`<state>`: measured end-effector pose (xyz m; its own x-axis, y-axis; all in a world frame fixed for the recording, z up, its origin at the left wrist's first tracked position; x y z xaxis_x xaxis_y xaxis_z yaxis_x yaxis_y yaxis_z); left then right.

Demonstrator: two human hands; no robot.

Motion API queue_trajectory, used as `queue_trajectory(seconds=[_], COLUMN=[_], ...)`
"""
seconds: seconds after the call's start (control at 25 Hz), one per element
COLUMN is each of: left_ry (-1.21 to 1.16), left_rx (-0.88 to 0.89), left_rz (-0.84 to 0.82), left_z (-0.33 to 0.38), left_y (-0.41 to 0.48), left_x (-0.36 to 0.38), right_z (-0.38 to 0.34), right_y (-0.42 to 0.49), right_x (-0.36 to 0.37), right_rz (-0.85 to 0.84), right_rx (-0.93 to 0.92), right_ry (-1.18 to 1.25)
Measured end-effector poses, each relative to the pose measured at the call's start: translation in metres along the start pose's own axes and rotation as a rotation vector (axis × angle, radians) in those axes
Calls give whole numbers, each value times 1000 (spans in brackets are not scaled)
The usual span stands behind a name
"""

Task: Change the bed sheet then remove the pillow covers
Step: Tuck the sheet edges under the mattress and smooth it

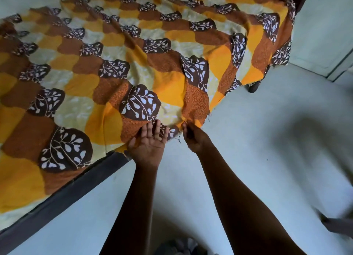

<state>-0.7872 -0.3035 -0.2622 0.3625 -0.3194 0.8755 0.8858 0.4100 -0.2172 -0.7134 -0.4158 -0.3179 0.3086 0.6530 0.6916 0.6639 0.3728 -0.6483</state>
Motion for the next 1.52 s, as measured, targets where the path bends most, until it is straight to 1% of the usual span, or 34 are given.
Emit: queue_trajectory(seconds=[0.08, 0.12, 0.2, 0.36, 0.44, 0.52, 0.56, 0.64, 0.68, 0.8, 0.84, 0.92, 1.0, 1.12, 1.24, 1.36, 1.44, 1.52], left_ry=[0, -15, -35, -92, -123, -103, -98, -49, -8, 184, 238, 208, 105, 33, 5, 4, 9, 18], left_rx=[-16, -25, -48, -106, -146, -170, -176, -175, -163, -124, -95, 10, 82, 80, 83, 86, 61, 28], left_rz=[-72, -116, -187, -274, -305, -314, -293, -180, -88, 227, 307, 414, 398, 297, 199, 148, 130, 136], left_z=[3, 5, 6, 5, 2, 1, 2, 3, 5, 11, 17, 38, 57, 67, 69, 70, 69, 66], left_y=[4, 5, 6, 5, 6, 6, 6, 7, 7, -12, -22, -40, -48, -48, -47, -48, -48, -49], left_x=[-3, -3, -3, 4, 1, -5, -7, -9, -10, -22, -28, -35, -39, -43, -42, -39, -39, -41], right_z=[1, 2, 6, 7, 2, 2, 3, 6, 5, 3, 7, 32, 61, 81, 91, 103, 107, 106], right_y=[3, 2, 0, 4, 9, 14, 15, 16, 18, 12, 6, -10, -24, -34, -35, -35, -30, -23], right_x=[15, 22, 32, 55, 68, 83, 90, 101, 99, 71, 60, 48, 49, 62, 74, 95, 111, 120], right_rz=[-135, -180, -230, -320, -324, -369, -385, -388, -348, -182, -164, -192, -235, -271, -334, -419, -428, -392], right_rx=[3, -11, -29, 0, 12, 24, 20, 31, 21, -84, -108, -63, 32, 121, 151, 176, 192, 179], right_ry=[217, 244, 236, 253, 222, 180, 165, 167, 151, 116, 105, 82, 26, -43, 8, 85, 169, 208])
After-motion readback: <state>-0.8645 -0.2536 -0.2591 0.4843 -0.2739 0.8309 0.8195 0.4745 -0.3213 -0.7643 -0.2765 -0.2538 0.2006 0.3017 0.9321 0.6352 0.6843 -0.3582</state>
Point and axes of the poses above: each hand's wrist, its own y-axis towards the middle knuckle, its own x-axis out of the palm, z = x × y, the point moved 9 cm from there along y, towards the middle knuckle, and after that the axes turned 8 degrees about y, right-handed, at the moved point
